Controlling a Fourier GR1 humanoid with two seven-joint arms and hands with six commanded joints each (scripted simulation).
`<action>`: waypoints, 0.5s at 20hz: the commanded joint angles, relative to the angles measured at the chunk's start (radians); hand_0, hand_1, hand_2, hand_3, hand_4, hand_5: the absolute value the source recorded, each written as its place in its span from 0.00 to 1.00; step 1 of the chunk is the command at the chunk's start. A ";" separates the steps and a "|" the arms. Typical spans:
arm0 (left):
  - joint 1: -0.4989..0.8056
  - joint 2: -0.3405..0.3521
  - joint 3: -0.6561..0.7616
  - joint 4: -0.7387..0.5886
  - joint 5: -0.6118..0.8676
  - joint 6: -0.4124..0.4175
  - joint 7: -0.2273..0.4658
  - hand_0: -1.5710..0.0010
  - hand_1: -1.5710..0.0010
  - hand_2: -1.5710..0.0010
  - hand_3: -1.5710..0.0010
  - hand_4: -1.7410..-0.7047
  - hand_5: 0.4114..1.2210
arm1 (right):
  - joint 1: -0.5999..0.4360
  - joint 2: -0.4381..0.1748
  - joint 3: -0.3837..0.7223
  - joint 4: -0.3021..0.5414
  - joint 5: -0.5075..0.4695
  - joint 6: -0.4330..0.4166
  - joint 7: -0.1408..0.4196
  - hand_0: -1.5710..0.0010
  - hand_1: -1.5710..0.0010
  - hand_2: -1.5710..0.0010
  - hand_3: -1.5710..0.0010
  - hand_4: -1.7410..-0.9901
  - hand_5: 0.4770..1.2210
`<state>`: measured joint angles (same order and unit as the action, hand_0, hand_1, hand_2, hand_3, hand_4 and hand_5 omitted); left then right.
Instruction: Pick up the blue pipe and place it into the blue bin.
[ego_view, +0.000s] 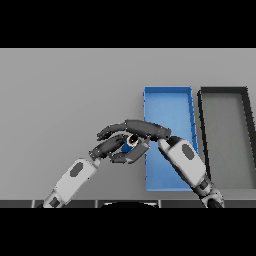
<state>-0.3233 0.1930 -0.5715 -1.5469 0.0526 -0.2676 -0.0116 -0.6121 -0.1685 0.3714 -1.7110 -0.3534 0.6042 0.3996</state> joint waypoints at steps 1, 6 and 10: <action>0.000 -0.007 0.005 -0.008 -0.009 0.021 -0.016 0.44 0.47 0.49 0.58 0.13 1.00 | 0.000 0.002 0.006 -0.005 -0.011 0.008 -0.005 0.56 0.54 0.55 0.64 0.38 0.10; 0.034 -0.039 0.036 -0.032 0.088 0.010 -0.059 0.18 0.18 0.19 0.66 0.04 0.98 | 0.009 0.038 0.015 -0.004 -0.072 -0.029 0.021 0.18 0.18 0.18 0.24 0.35 0.45; 0.025 -0.033 0.035 -0.030 0.088 0.005 -0.052 0.07 0.08 0.08 0.62 0.02 0.99 | 0.024 0.048 0.022 -0.026 0.028 -0.025 -0.057 0.07 0.07 0.07 0.10 0.38 0.77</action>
<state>-0.2992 0.1606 -0.5367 -1.5773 0.1418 -0.2641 -0.0688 -0.5880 -0.1204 0.3934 -1.7365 -0.3238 0.5810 0.3425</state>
